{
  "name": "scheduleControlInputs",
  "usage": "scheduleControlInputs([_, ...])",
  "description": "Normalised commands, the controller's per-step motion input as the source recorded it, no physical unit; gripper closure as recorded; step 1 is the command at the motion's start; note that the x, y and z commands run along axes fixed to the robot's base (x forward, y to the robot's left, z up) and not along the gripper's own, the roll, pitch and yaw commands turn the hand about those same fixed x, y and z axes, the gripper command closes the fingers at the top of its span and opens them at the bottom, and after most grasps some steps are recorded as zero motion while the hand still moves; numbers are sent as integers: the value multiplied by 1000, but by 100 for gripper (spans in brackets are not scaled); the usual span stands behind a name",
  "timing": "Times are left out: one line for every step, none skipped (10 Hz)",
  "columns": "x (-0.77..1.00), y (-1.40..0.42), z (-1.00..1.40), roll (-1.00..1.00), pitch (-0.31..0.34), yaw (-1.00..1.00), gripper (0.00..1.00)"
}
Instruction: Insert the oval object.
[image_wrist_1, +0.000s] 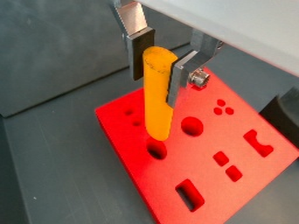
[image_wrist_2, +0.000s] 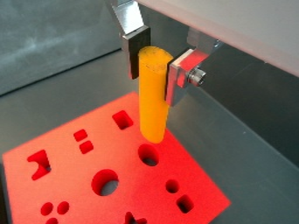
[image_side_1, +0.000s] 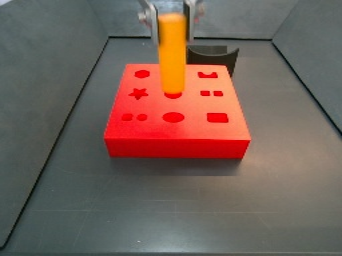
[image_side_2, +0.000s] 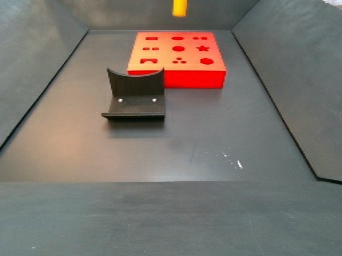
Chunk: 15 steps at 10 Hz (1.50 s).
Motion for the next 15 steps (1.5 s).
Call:
scheduleControlInputs([243,0,-426,0,0,-420,100])
scheduleControlInputs([143,9,-349,4,0,-477,100])
scheduleControlInputs([91,0,-234,0,16,-154,100])
scheduleControlInputs([49,14,-169,0,23,-91,100])
scheduleControlInputs([43,6,-211,0,16,0,100])
scheduleControlInputs([100,0,-314,0,0,20,100])
scheduleControlInputs([189,0,-374,0,0,63,100])
scheduleControlInputs([191,3,-351,0,0,37,100])
scheduleControlInputs([66,49,-311,7,0,0,100])
scheduleControlInputs([-131,69,-194,0,0,-17,100])
scheduleControlInputs([-206,74,-66,-47,0,0,100])
scheduleControlInputs([0,11,-114,-21,-16,0,100])
scheduleControlInputs([46,0,-140,0,-3,0,100])
scheduleControlInputs([134,0,-180,0,0,11,100])
scheduleControlInputs([169,37,-226,0,-1,66,100])
